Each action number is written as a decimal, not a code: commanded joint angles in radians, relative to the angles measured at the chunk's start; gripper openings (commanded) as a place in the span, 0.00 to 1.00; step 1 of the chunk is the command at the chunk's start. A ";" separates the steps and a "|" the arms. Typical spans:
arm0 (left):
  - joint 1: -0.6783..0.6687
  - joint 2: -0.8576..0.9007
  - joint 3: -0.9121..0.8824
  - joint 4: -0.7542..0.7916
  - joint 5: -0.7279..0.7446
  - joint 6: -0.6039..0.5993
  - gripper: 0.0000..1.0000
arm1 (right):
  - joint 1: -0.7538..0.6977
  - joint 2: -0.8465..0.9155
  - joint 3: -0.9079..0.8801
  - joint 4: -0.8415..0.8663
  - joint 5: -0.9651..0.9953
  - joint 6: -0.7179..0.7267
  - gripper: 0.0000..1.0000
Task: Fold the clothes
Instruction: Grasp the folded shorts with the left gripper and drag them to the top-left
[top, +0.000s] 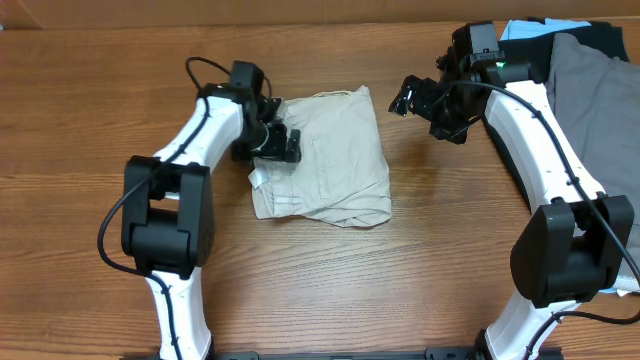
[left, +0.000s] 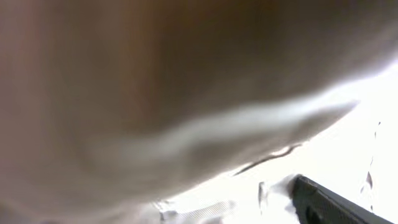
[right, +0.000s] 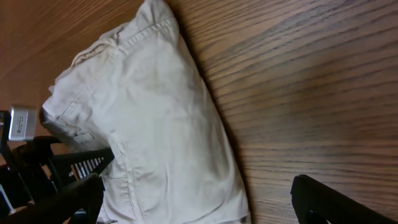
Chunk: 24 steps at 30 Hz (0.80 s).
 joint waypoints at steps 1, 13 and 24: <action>-0.039 0.018 -0.061 0.036 0.003 -0.030 0.89 | -0.001 -0.009 0.010 0.002 0.010 -0.011 1.00; -0.006 0.018 -0.073 0.084 -0.106 -0.248 0.04 | -0.001 -0.009 0.010 -0.010 0.055 -0.011 1.00; 0.379 0.018 -0.069 0.109 -0.050 -0.435 0.04 | -0.001 -0.008 0.010 -0.008 0.077 -0.011 1.00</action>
